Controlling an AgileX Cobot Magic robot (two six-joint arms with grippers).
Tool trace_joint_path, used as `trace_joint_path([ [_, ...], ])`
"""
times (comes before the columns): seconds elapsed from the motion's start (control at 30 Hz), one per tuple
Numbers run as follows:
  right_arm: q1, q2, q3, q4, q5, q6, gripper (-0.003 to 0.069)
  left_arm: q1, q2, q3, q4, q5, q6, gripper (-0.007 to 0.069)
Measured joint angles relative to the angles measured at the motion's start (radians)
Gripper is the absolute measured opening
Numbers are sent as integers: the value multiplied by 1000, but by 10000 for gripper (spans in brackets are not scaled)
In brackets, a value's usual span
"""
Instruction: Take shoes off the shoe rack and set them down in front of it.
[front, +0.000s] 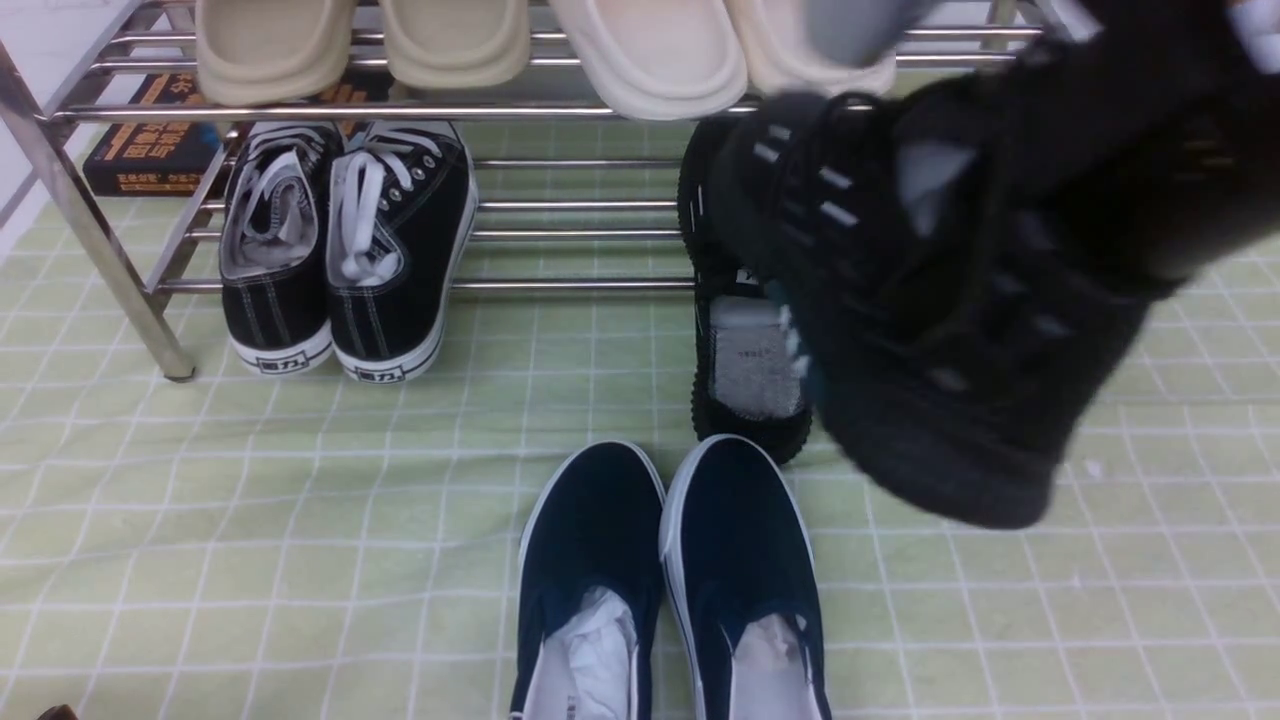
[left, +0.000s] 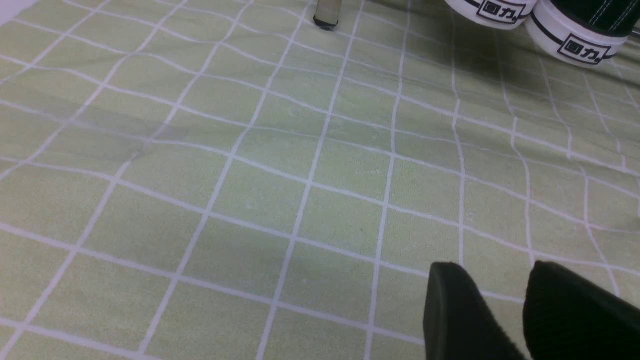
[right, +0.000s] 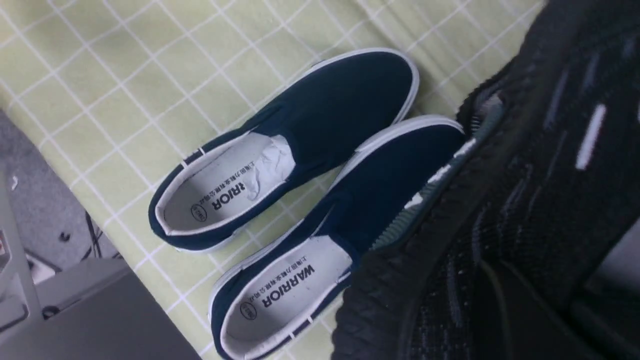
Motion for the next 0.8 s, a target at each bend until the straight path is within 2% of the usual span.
trace_joint_path([
  [0.13,0,-87,75,1,0,43,10,0,0,0,0,0,0,239],
  [0.23,0,-161,203,2,0,123,12,0,0,0,0,0,0,239],
  [0.47,0,-167,470,-22,-25,221,13,0,0,0,0,0,0,239],
  [0.57,0,-133,570,-70,-150,261,13,0,0,0,0,0,0,239],
  [0.8,0,-35,596,-162,-325,305,13,0,0,0,0,0,0,239],
])
